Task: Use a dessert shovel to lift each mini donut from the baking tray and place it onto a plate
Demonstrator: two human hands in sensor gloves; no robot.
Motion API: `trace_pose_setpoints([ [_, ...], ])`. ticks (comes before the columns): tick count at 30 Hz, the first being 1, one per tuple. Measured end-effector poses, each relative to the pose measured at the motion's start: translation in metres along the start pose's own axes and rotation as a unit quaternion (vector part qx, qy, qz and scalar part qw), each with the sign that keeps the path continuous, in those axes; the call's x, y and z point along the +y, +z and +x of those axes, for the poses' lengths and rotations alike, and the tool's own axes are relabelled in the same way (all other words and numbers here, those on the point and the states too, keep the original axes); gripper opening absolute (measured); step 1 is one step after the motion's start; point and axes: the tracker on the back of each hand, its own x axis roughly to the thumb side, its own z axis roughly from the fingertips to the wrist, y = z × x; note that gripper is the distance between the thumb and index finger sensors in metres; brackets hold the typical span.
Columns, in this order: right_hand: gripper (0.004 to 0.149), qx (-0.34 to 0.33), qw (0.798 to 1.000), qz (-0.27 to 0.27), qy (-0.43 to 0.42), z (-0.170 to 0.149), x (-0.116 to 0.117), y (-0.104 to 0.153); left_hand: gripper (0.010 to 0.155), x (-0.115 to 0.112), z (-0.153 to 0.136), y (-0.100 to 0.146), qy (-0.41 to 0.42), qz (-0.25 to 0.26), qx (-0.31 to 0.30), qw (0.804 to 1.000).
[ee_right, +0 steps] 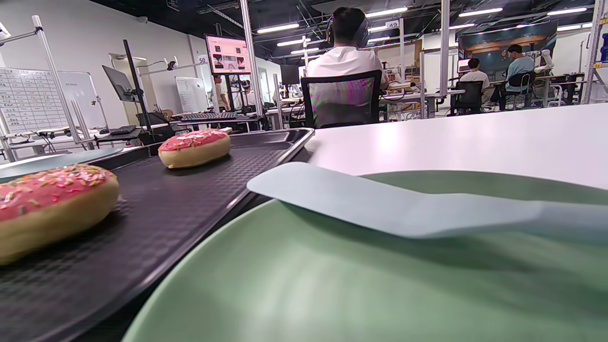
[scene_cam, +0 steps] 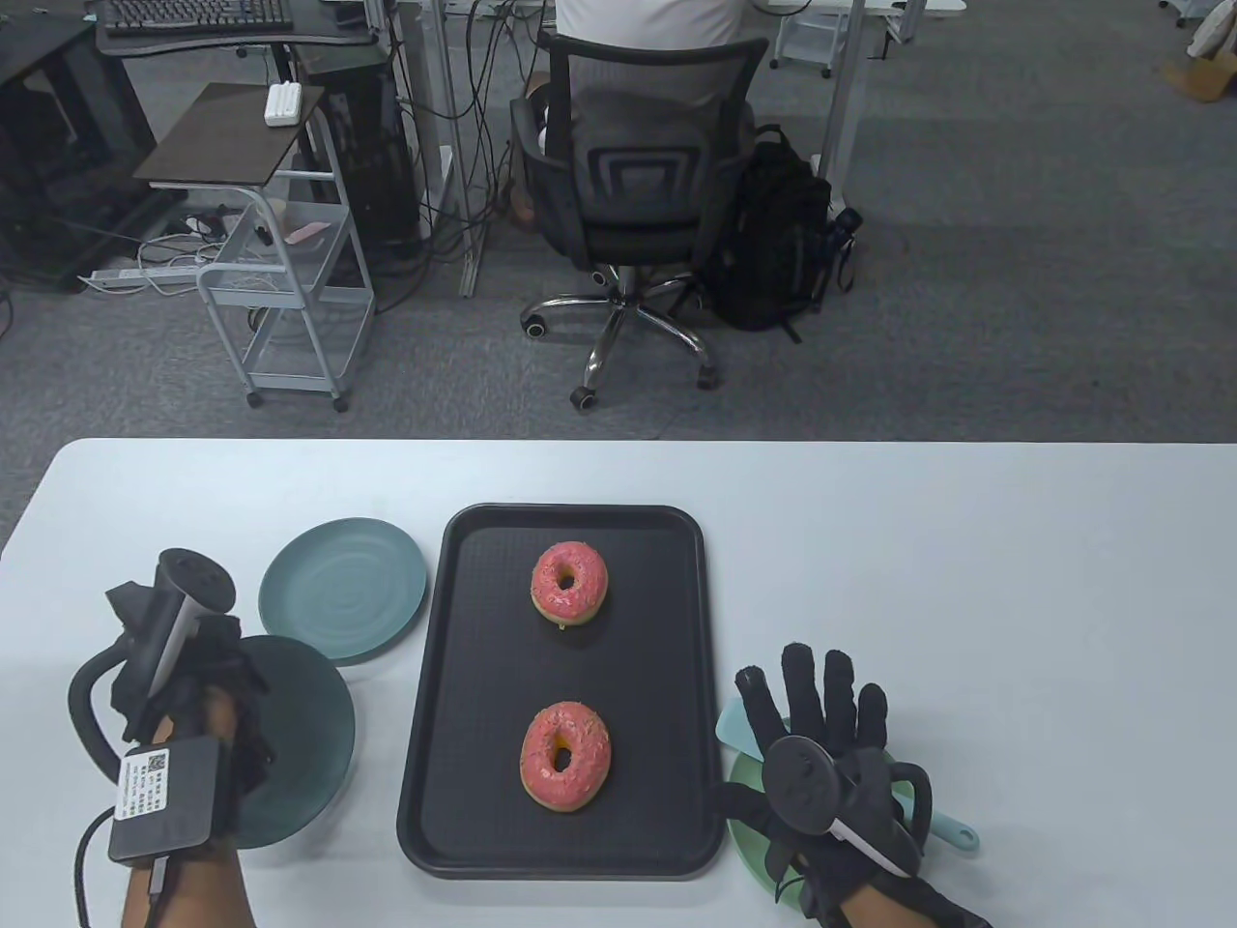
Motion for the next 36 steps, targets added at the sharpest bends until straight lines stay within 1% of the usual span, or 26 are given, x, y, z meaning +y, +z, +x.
trace_pose_setpoints([
  [2, 0.106, 0.002, 1.0, 0.0, -0.001, -0.001, 0.0, 0.0, 0.042, 0.009, 0.009, 0.012, 0.023, 0.028, -0.021, 0.999],
  [3, 0.106, 0.003, 1.0, -0.001, -0.002, -0.001, -0.001, 0.0, 0.042, 0.012, 0.013, 0.017, 0.038, 0.032, -0.032, 0.998],
  [6, 0.106, 0.006, 1.0, 0.001, -0.004, -0.003, 0.0, -0.001, 0.043, 0.016, 0.022, 0.032, 0.089, 0.03, -0.072, 0.993],
  [9, 0.106, 0.009, 1.0, 0.003, -0.006, -0.005, 0.0, -0.001, 0.043, 0.01, 0.03, 0.043, 0.14, 0.014, -0.112, 0.984],
  [11, 0.105, 0.012, 1.0, 0.004, -0.006, -0.006, 0.0, -0.001, 0.044, 0.002, 0.036, 0.05, 0.179, -0.009, -0.138, 0.974],
  [13, 0.105, 0.015, 1.0, 0.005, -0.006, -0.008, 0.001, -0.002, 0.044, -0.011, 0.043, 0.056, 0.219, -0.054, -0.167, 0.96],
  [14, 0.105, 0.017, 1.0, 0.006, -0.006, -0.009, 0.002, -0.002, 0.044, -0.017, 0.046, 0.059, 0.232, -0.069, -0.175, 0.954],
  [15, 0.105, 0.019, 1.0, 0.006, -0.006, -0.01, 0.002, -0.002, 0.044, -0.025, 0.05, 0.062, 0.242, -0.094, -0.189, 0.947],
  [19, 0.105, 0.026, 1.0, 0.009, -0.009, -0.014, 0.003, -0.003, 0.044, -0.052, 0.063, 0.076, 0.254, -0.142, -0.216, 0.932],
  [21, 0.104, 0.028, 0.999, 0.01, -0.01, -0.016, 0.003, -0.003, 0.044, -0.07, 0.07, 0.086, 0.255, -0.163, -0.232, 0.924],
  [25, 0.104, 0.029, 0.999, 0.014, -0.01, -0.016, 0.004, -0.002, 0.044, -0.1, 0.078, 0.101, 0.264, -0.183, -0.249, 0.914],
  [28, 0.104, 0.027, 0.999, 0.015, -0.007, -0.014, 0.005, -0.002, 0.044, -0.114, 0.08, 0.106, 0.262, -0.193, -0.253, 0.911],
  [30, 0.103, 0.023, 1.0, 0.018, -0.005, -0.012, 0.007, -0.002, 0.044, -0.125, 0.08, 0.108, 0.266, -0.208, -0.256, 0.906],
  [33, 0.102, 0.015, 1.0, 0.02, -0.005, -0.008, 0.01, -0.001, 0.044, -0.131, 0.08, 0.11, 0.265, -0.219, -0.26, 0.902],
  [36, 0.099, -0.002, 1.0, 0.009, -0.011, 0.0, 0.011, 0.0, 0.044, -0.133, 0.08, 0.111, 0.266, -0.223, -0.264, 0.9],
])
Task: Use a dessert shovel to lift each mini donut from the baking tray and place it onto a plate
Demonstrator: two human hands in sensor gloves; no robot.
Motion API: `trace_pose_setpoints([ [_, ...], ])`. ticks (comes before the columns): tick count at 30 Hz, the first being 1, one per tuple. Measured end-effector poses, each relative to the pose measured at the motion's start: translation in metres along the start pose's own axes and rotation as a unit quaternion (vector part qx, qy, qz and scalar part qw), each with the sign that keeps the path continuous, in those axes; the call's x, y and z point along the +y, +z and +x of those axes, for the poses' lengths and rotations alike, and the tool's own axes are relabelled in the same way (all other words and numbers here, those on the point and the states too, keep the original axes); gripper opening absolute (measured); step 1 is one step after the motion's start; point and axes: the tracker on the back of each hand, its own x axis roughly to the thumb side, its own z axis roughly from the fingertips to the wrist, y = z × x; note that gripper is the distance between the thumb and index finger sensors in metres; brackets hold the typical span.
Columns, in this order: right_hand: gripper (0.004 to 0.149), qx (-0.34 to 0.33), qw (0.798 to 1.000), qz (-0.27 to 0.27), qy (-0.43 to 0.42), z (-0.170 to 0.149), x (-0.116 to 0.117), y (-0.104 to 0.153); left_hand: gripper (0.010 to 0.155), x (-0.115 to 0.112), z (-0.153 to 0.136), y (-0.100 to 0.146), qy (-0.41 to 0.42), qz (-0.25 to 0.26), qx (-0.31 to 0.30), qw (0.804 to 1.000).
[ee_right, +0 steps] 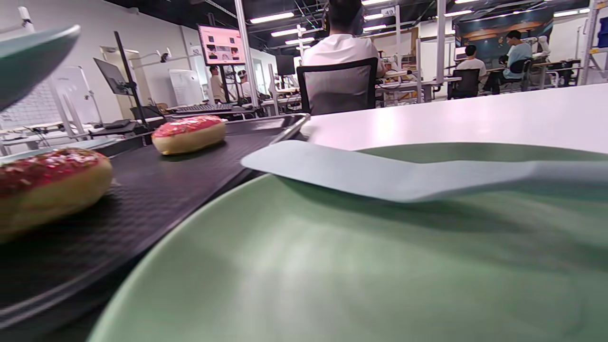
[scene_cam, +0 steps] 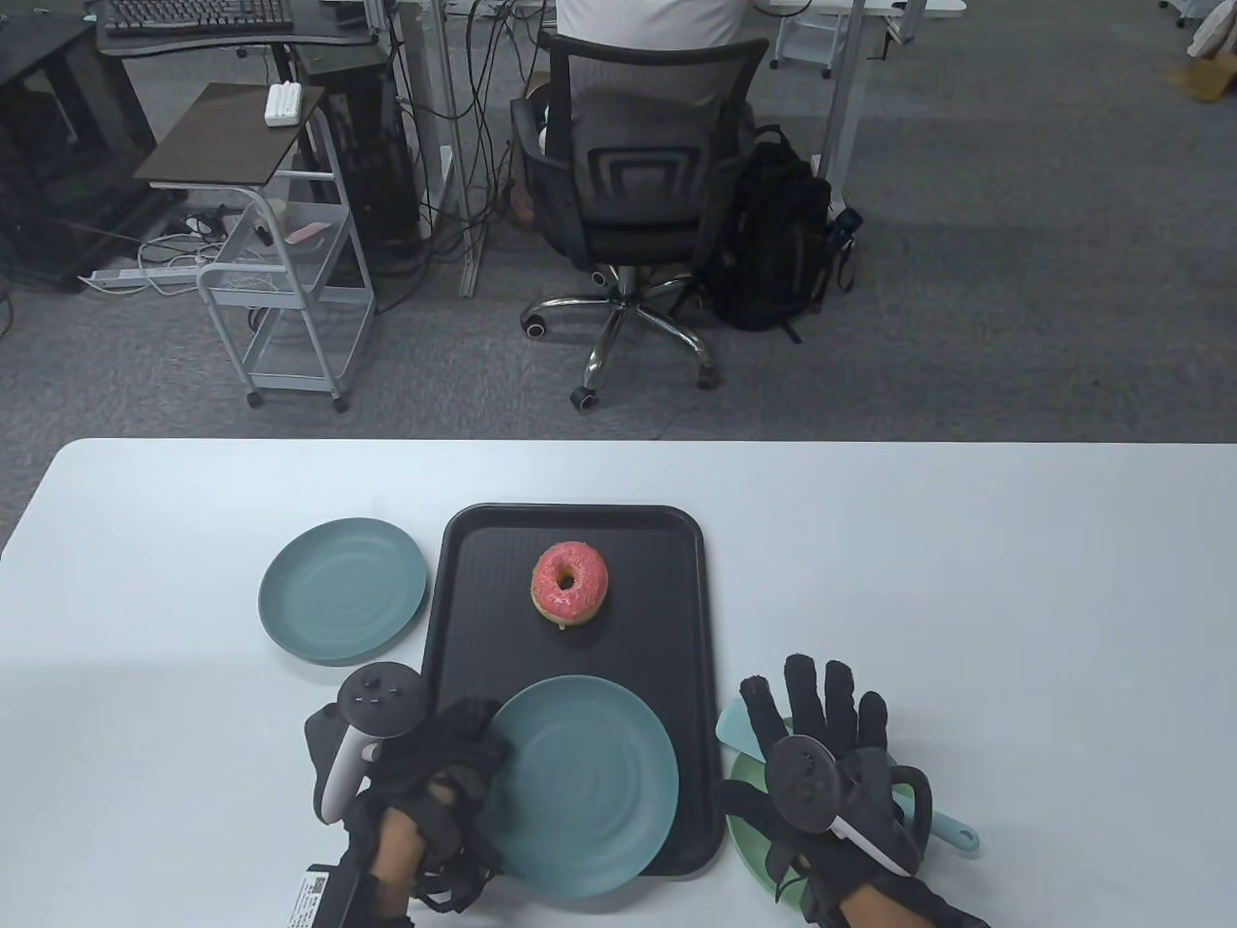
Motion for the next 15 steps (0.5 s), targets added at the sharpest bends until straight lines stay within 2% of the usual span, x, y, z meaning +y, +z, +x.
trace_pose_setpoints([
  [5, 0.089, -0.029, 0.998, -0.01, -0.046, 0.026, 0.001, 0.002, 0.044, 0.0, -0.001, 0.0, 0.012, -0.009, -0.006, 1.0],
  [10, 0.071, -0.022, 0.997, -0.003, -0.069, 0.048, 0.008, -0.001, 0.044, 0.003, -0.001, 0.002, 0.035, -0.022, -0.018, 0.999],
  [15, 0.051, 0.009, 0.983, 0.023, -0.181, 0.047, 0.011, -0.006, 0.044, 0.003, -0.001, 0.004, 0.039, -0.025, -0.025, 0.999],
])
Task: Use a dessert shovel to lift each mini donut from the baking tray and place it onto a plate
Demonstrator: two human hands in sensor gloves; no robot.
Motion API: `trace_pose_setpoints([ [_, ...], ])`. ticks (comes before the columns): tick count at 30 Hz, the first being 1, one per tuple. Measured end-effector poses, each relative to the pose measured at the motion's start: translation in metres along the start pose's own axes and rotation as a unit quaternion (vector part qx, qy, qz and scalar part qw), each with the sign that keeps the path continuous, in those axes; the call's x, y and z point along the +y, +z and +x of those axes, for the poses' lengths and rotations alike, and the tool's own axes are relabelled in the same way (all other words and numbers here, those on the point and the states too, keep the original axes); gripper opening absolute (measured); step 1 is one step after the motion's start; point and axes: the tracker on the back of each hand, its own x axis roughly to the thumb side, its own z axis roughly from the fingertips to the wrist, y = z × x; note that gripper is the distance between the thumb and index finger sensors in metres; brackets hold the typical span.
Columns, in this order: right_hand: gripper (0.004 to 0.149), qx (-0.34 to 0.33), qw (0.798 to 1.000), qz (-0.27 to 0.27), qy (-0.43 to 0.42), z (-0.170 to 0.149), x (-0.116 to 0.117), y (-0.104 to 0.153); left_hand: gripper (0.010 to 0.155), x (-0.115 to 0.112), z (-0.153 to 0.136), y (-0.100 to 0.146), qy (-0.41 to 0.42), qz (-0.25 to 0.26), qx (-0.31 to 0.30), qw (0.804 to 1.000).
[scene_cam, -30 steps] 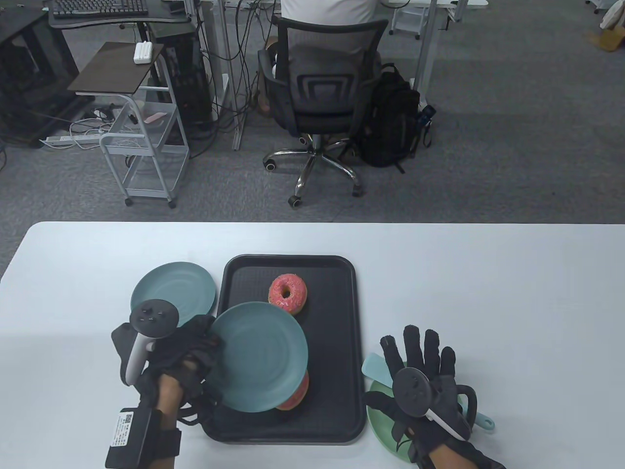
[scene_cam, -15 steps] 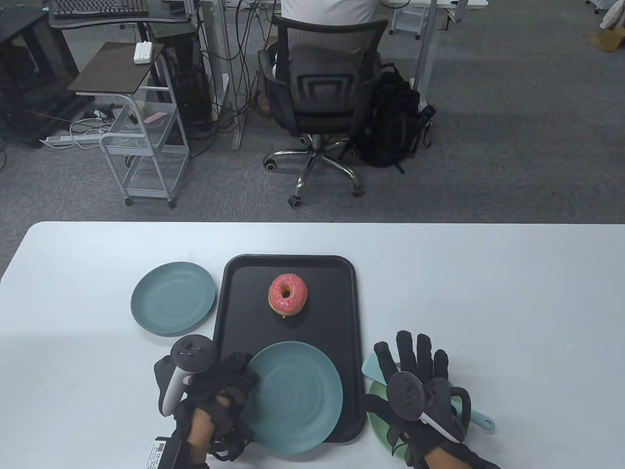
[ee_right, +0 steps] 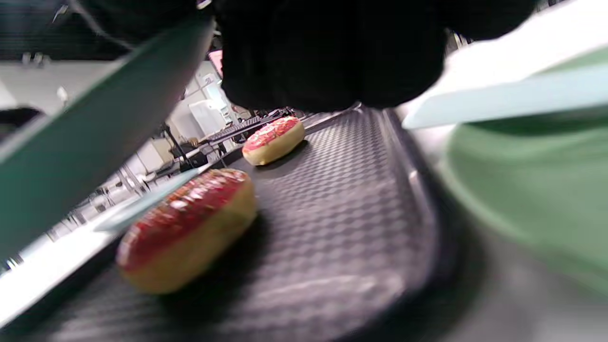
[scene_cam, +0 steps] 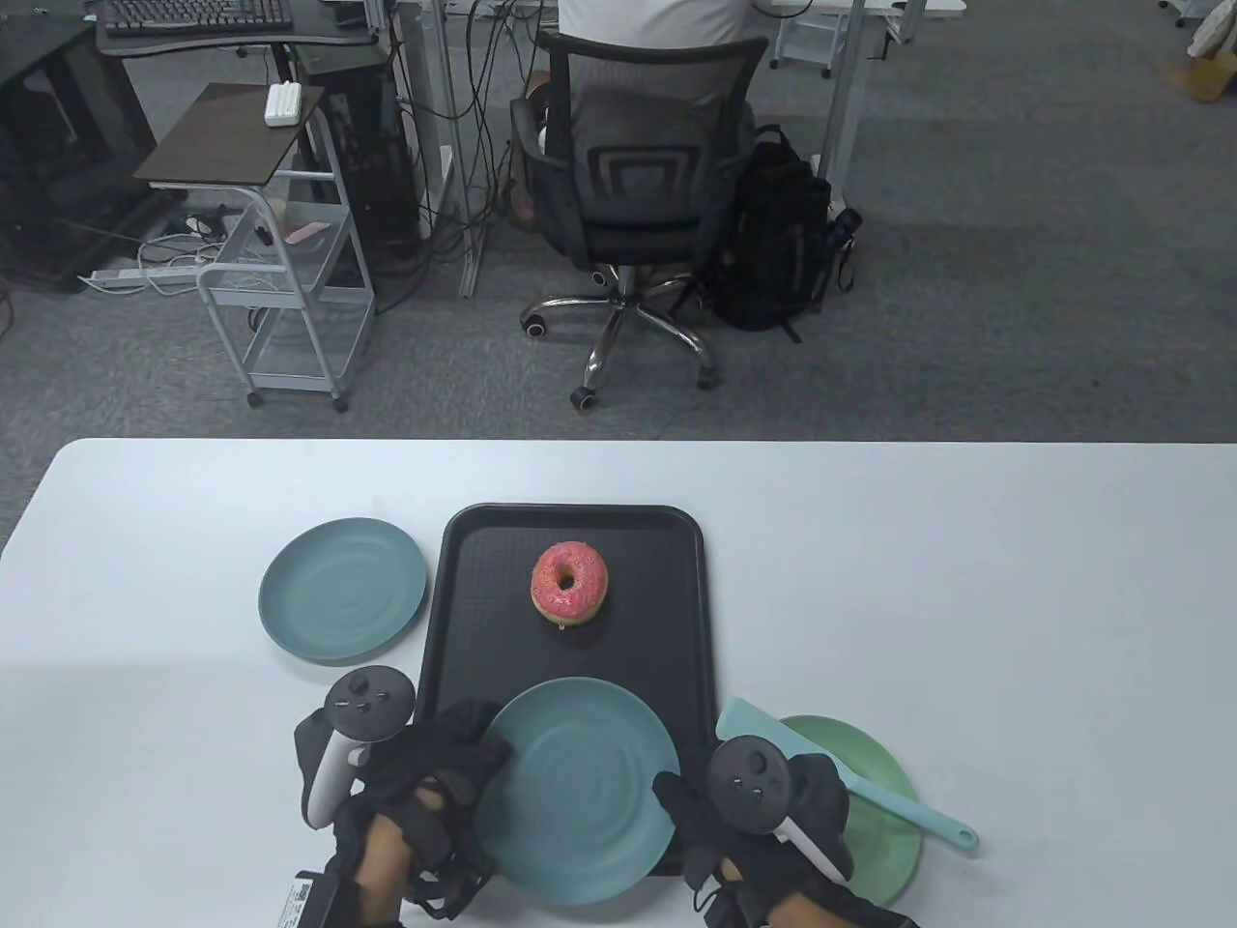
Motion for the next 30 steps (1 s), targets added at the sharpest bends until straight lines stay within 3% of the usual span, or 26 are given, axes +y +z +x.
trace_pose_setpoints([
  [9, 0.042, -0.005, 0.996, -0.02, -0.086, -0.001, -0.014, -0.002, 0.044, -0.003, 0.002, -0.001, -0.001, -0.011, -0.011, 1.0],
  [14, 0.042, 0.012, 0.997, -0.053, -0.061, -0.003, -0.043, -0.016, 0.05, 0.009, -0.003, 0.002, -0.007, 0.04, -0.003, 0.999],
  [19, 0.042, 0.078, 0.99, -0.099, -0.066, -0.03, -0.09, -0.039, 0.051, 0.021, -0.015, 0.002, 0.01, 0.064, 0.018, 0.998],
  [21, 0.042, 0.12, 0.982, -0.135, -0.06, -0.049, -0.118, -0.052, 0.051, 0.025, -0.019, 0.0, 0.015, 0.073, 0.027, 0.997],
  [25, 0.043, 0.188, 0.964, -0.179, -0.049, -0.08, -0.152, -0.071, 0.051, 0.029, -0.025, -0.003, 0.018, 0.078, 0.038, 0.996],
  [30, 0.043, 0.264, 0.945, -0.187, -0.052, -0.112, -0.165, -0.095, 0.051, 0.031, -0.028, -0.005, 0.014, 0.077, 0.045, 0.996],
])
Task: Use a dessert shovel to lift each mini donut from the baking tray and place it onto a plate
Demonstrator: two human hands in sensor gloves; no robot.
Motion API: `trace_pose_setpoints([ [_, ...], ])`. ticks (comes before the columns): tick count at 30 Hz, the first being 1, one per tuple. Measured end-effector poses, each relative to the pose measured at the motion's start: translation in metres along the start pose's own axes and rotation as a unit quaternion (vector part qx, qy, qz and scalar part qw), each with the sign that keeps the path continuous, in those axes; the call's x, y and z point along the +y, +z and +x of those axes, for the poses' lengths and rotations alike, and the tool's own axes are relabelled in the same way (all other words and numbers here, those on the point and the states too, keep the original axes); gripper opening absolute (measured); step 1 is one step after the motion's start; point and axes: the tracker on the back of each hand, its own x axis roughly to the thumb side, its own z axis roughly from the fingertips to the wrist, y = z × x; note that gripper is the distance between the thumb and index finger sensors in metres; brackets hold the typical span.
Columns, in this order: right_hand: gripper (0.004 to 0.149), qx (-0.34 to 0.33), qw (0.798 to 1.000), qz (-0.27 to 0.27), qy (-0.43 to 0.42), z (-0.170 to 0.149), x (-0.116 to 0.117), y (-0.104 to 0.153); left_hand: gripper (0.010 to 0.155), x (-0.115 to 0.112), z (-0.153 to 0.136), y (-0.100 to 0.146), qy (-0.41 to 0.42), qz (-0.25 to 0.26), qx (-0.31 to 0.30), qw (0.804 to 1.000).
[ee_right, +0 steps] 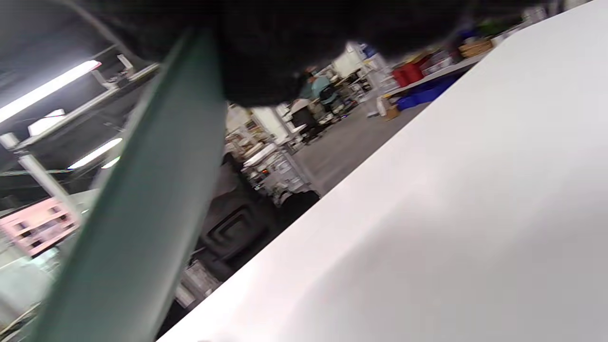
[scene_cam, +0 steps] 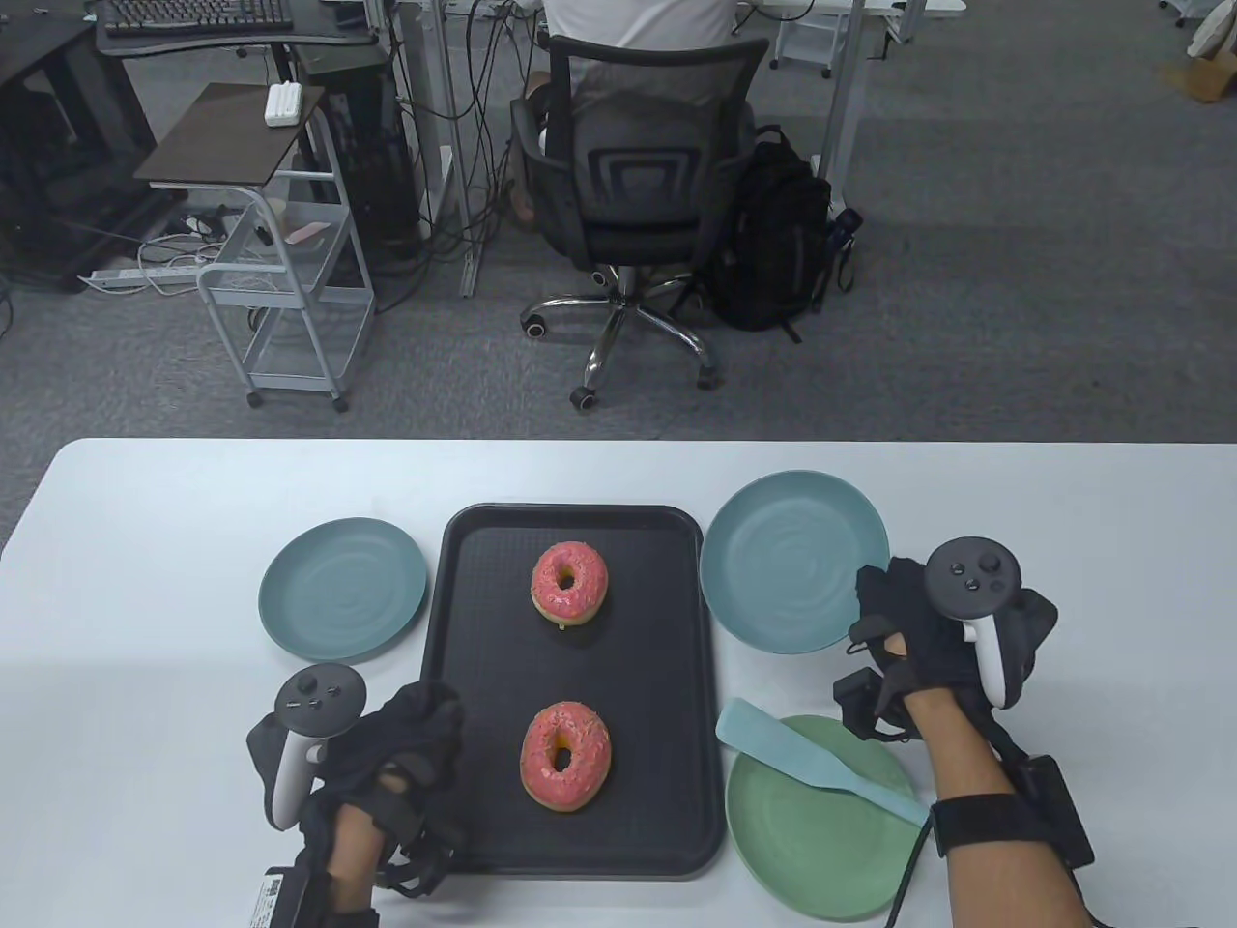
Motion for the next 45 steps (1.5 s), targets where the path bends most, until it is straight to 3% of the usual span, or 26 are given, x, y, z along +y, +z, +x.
trace_pose_setpoints([
  [8, 0.044, 0.106, 0.994, 0.03, 0.004, -0.013, 0.037, -0.051, 0.051, 0.007, -0.005, -0.002, -0.019, 0.014, 0.023, 0.999],
  [11, 0.044, 0.141, 0.988, 0.057, -0.001, -0.02, 0.056, -0.069, 0.048, 0.007, -0.007, -0.004, -0.026, -0.004, 0.031, 0.999],
  [18, 0.044, 0.176, 0.98, 0.093, -0.012, -0.03, 0.09, -0.093, 0.049, 0.013, -0.013, -0.005, -0.015, 0.002, 0.041, 0.999],
  [27, 0.044, 0.188, 0.974, 0.126, 0.004, -0.042, 0.109, -0.104, 0.05, 0.014, -0.013, -0.005, -0.022, 0.007, 0.047, 0.999],
  [45, 0.043, 0.174, 0.97, 0.115, 0.126, -0.047, 0.132, -0.104, 0.05, 0.014, -0.013, -0.004, -0.03, 0.006, 0.056, 0.998],
])
